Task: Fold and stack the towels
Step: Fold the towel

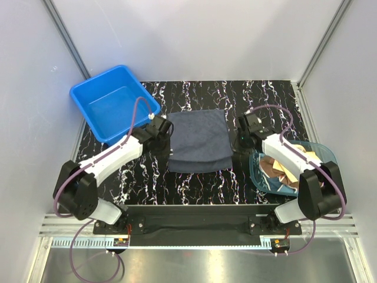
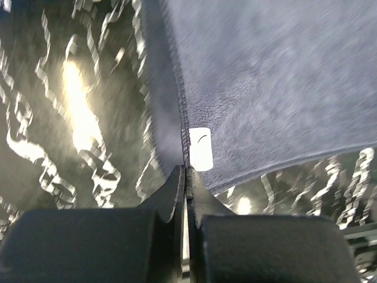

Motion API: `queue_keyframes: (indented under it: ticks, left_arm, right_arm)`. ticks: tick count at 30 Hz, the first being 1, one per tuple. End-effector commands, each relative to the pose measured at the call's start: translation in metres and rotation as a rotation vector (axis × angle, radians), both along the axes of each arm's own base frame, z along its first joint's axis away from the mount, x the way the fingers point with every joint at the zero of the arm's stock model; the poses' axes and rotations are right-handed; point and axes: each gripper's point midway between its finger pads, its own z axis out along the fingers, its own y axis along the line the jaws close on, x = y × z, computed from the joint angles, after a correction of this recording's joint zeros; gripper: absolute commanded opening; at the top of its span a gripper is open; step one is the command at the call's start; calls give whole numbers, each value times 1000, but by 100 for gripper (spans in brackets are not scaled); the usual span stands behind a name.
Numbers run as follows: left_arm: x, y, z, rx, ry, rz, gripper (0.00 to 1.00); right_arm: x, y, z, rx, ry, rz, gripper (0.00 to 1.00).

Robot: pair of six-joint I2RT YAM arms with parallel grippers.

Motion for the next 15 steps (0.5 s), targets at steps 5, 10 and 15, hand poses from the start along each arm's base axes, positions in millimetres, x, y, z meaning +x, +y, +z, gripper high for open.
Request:
queue_keyframes:
  ticks: [5,10,15]
  left_arm:
    - [-38,12,-44,-6,95,-20,0]
    - [-52,11,-66,-30,141,-28,0]
    - [-51,11,-63,-30,132,-35,0]
  right_arm:
    - [-39,-7,-41,16,82,22,0]
    - [-46,-10,-53,6,100,31,0]
    - [-49,-5,-53,32,99,62,0]
